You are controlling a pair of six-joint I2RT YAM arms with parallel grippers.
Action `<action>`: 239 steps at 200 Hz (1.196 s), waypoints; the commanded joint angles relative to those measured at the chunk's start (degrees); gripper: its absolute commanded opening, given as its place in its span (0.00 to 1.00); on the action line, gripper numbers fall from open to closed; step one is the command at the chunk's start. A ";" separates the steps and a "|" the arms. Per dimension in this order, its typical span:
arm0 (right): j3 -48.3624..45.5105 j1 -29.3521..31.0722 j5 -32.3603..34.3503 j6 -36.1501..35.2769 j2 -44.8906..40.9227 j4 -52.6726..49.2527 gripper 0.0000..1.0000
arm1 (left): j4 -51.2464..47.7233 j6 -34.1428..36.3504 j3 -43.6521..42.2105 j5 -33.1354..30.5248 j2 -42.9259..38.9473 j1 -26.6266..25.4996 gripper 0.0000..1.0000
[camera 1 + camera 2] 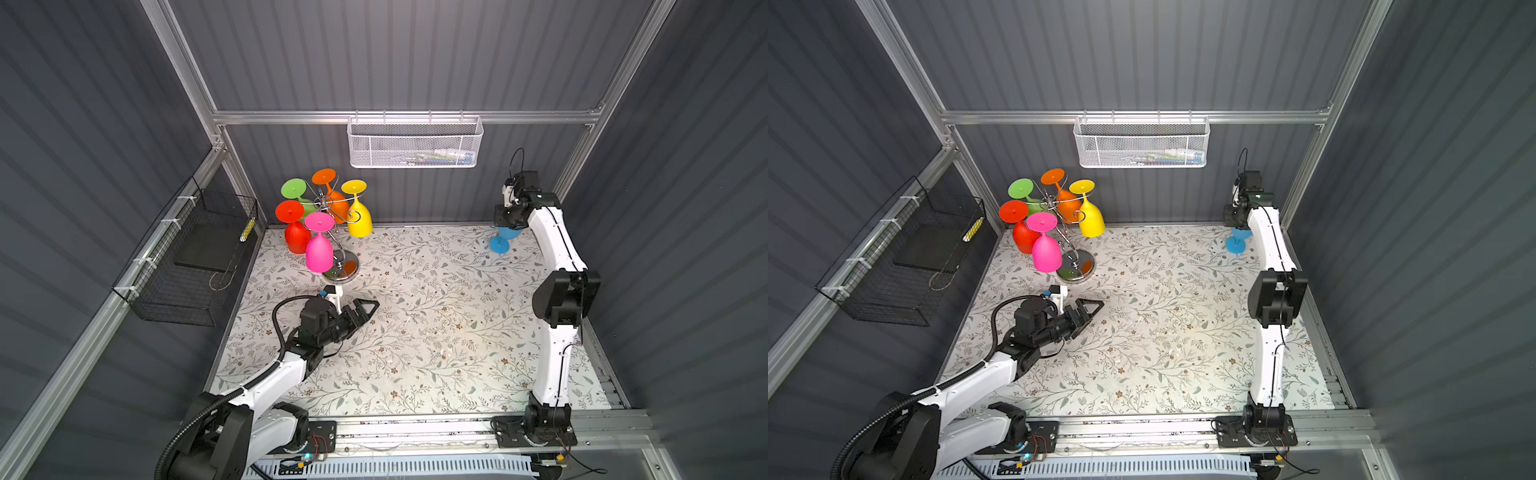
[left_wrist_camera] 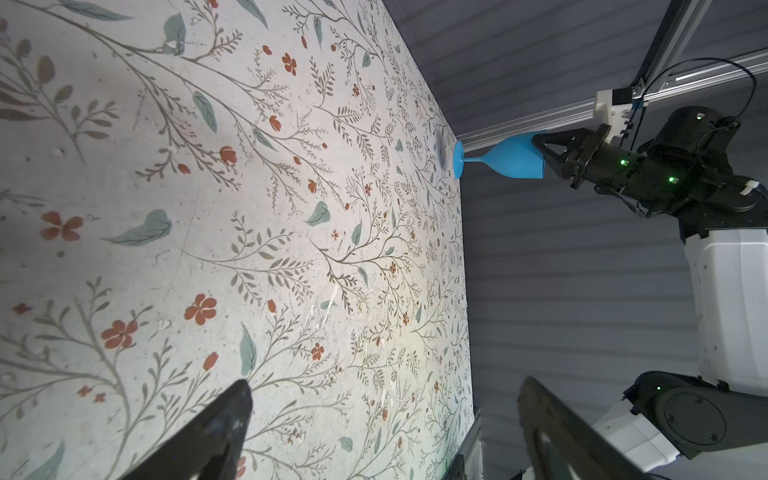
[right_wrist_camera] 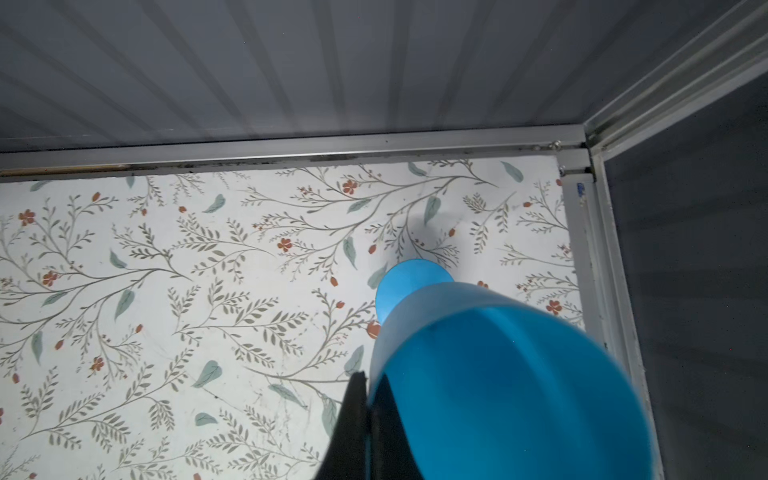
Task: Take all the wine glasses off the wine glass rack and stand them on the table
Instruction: 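Carry the blue glass with the right gripper to the far corner, set it upright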
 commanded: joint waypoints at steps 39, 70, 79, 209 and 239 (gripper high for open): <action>-0.72 -3.94 -1.52 0.08 1.34 -0.24 0.00 | -1.68 1.71 2.35 0.36 -0.72 -0.74 1.00; -0.79 -4.66 -1.97 -0.26 2.19 -0.24 0.00 | -2.25 1.46 2.48 -0.32 -1.53 -1.33 1.00; -0.81 -4.74 -2.06 -0.35 2.46 -0.25 0.00 | -2.50 1.38 2.48 -0.63 -1.83 -1.59 1.00; 0.11 -4.79 -2.33 -1.12 1.16 -1.20 0.55 | -18.38 3.54 4.73 -5.91 -11.72 -2.59 1.00; -1.52 -4.57 -1.86 -0.39 -3.02 0.10 0.70 | -27.86 4.89 7.06 -9.35 -16.02 -2.67 1.00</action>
